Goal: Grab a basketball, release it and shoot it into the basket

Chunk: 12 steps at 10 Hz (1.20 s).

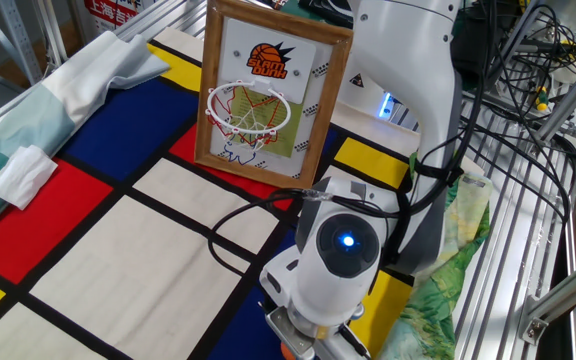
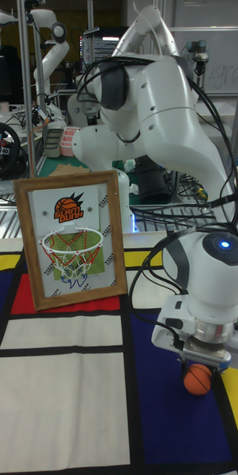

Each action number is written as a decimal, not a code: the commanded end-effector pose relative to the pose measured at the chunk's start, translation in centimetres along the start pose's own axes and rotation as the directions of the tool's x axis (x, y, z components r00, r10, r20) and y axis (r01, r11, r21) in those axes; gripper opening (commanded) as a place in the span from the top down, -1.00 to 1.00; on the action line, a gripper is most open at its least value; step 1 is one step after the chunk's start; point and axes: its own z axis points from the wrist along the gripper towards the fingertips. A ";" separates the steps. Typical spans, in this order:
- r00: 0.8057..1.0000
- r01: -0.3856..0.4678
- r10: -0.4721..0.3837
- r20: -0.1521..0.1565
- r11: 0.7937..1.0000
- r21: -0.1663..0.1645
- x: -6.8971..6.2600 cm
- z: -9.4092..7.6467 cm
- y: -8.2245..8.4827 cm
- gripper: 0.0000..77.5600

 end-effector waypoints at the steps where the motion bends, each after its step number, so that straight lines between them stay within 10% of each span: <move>1: 1.000 0.001 -0.001 0.005 1.000 0.005 -0.1 -0.2 0.0 0.97; 4: 1.000 0.001 -0.001 0.005 1.000 0.005 -0.1 -0.2 0.0 0.97; 5: 0.999 0.034 -0.032 -0.037 0.998 0.053 -1.3 -5.3 -1.2 0.97; 12: 0.997 0.067 -0.064 -0.032 0.994 0.085 -1.2 -6.5 -2.5 0.97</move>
